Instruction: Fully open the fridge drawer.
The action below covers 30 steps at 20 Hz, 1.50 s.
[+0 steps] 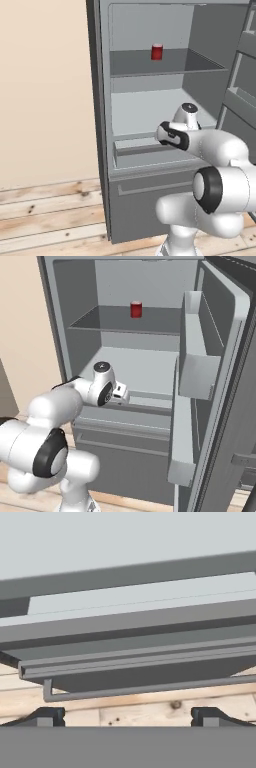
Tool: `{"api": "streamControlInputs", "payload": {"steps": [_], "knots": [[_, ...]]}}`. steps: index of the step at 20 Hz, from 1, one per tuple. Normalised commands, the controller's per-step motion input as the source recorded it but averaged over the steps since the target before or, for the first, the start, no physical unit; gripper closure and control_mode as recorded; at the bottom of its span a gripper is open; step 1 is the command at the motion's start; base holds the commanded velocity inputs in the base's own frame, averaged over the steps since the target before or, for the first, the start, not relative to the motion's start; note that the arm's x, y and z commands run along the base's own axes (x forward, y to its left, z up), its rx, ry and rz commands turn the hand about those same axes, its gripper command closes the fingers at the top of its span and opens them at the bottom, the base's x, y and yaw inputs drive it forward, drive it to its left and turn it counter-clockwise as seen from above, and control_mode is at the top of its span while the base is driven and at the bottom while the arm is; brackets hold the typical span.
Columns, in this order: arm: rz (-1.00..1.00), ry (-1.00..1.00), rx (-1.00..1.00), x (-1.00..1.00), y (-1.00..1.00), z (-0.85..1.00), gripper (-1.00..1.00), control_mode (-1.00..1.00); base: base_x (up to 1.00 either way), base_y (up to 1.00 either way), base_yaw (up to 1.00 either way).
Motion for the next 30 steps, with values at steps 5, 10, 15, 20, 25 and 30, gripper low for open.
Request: {"api": "streamControlInputs", "payload": {"steps": [5,10,15,20,25,30], "knots": [[0.00,0.00,0.00,0.22,0.00,-0.10,-1.00,-1.00,0.00,0.00,0.00],[0.00,0.00,0.00,0.21,0.00,-0.14,-1.00,-1.00,0.00,0.00,0.00],[0.00,0.00,0.00,0.17,0.00,-0.17,-1.00,-1.00,0.00,0.00,0.00],[0.00,0.00,0.00,0.21,0.00,-0.12,-1.00,-1.00,0.00,0.00,0.00],[0.00,0.00,0.00,0.23,0.00,-0.11,-1.00,-1.00,0.00,0.00,0.00],[0.00,0.00,0.00,0.16,0.01,-0.14,-1.00,-1.00,0.00,0.00,0.00]]}}
